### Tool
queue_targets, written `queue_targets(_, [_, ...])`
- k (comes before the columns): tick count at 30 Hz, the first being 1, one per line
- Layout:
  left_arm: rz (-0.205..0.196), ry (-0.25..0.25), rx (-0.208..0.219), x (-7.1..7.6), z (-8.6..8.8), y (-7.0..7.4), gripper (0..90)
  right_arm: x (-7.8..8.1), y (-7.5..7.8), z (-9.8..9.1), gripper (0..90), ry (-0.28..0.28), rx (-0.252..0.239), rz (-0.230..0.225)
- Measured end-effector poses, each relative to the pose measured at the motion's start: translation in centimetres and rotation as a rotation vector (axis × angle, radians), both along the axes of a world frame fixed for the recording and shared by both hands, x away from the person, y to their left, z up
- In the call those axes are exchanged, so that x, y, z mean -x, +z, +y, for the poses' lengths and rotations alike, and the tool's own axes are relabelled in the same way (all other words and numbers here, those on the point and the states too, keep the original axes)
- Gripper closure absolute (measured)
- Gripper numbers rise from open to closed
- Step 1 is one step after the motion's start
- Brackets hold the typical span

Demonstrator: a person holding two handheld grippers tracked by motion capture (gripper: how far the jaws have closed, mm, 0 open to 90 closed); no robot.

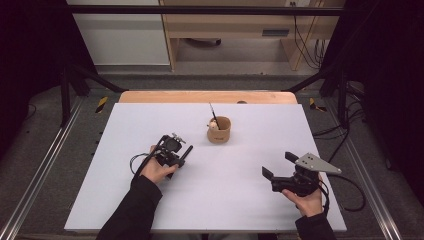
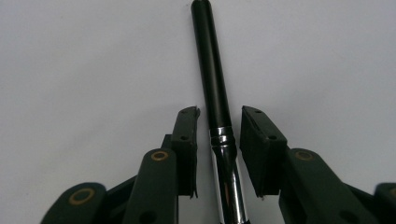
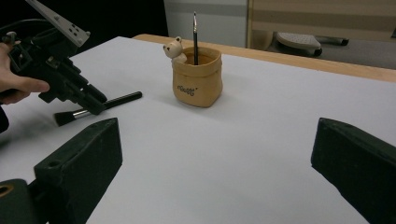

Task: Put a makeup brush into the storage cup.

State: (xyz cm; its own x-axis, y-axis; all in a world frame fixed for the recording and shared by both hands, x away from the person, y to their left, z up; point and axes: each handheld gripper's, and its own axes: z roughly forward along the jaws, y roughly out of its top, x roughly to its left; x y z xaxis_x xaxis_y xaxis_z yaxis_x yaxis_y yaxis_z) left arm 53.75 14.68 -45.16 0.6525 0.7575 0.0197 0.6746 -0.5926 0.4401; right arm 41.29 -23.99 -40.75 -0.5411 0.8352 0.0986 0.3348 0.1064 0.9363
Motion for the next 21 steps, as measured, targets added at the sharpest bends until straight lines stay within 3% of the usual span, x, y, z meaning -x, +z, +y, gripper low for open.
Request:
queue_targets(14, [0.019, -0.02, -0.016, 0.1, -0.23, 0.11, 78.0, -0.03, -0.04, 0.15, 2.7, 0.004, 0.005, 0.007])
queue_targets(21, [0.018, -0.043, -0.022, 0.05, -0.22, 0.15, 78.5, -0.04, -0.05, 0.15, 2.7, 0.004, 0.003, 0.007])
